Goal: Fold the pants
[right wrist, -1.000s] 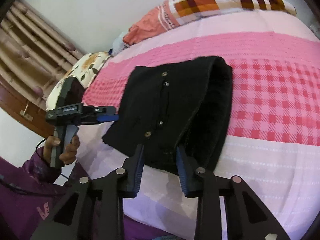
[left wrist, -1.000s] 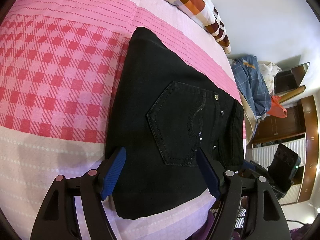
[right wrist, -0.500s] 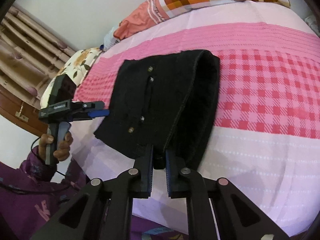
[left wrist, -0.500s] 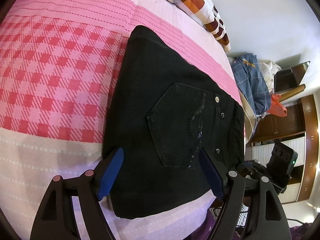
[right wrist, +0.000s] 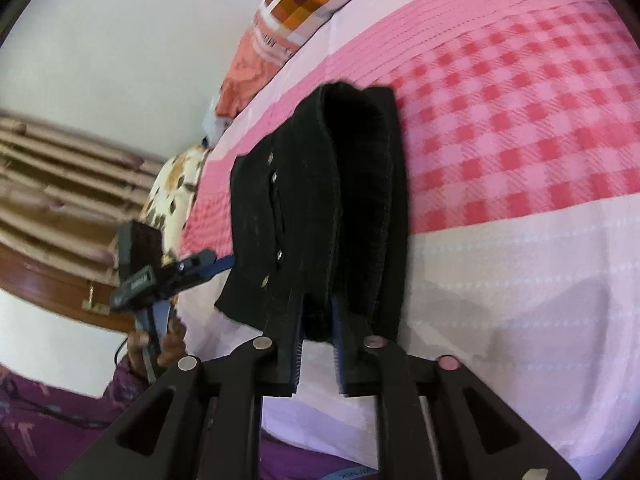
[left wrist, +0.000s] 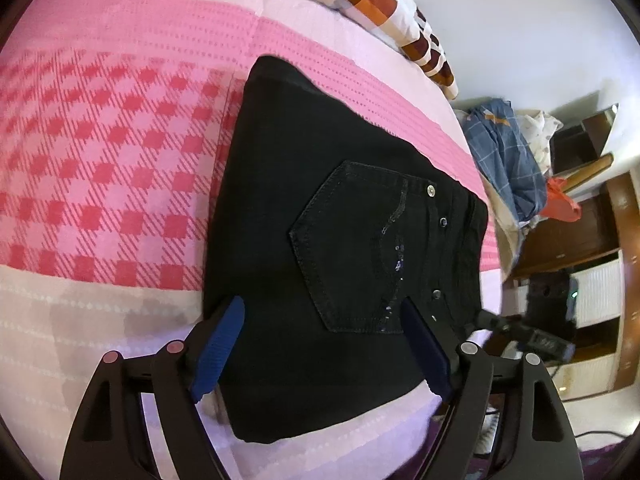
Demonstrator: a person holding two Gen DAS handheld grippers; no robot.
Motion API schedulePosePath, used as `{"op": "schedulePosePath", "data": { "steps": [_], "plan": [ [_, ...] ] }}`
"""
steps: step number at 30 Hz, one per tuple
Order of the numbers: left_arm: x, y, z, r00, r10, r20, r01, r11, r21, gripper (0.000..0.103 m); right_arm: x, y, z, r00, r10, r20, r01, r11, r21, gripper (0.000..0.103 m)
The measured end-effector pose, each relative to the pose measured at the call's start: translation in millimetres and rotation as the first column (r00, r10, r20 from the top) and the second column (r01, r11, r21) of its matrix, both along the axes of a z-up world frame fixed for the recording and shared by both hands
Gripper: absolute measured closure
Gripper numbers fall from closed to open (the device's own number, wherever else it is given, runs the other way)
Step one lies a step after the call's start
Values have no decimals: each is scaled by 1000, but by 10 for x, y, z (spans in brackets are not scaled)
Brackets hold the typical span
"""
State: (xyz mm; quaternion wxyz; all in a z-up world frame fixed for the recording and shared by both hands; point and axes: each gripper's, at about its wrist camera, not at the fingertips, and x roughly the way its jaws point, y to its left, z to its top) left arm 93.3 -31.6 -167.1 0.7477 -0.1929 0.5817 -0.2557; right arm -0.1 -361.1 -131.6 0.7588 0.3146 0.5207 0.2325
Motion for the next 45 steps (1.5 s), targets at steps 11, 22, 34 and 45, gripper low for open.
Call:
{"op": "schedulePosePath", "data": {
  "steps": [11, 22, 34, 45],
  "plan": [
    [-108, 32, 254, 969, 2, 247, -76, 955, 287, 22, 216, 317, 432, 987, -24, 157, 47, 989, -139, 62],
    [-118, -9, 254, 953, -51, 300, -84, 903, 421, 22, 258, 569, 194, 992, 25, 126, 23, 931, -363, 64],
    [-9, 59, 132, 964, -69, 256, -50, 901, 431, 22, 290, 87, 209, 983, -155, 97, 173, 959, -224, 44],
    [338, 251, -129, 983, -156, 101, 139, 978, 156, 22, 472, 134, -93, 993, -112, 25, 115, 972, -206, 40]
  ]
}}
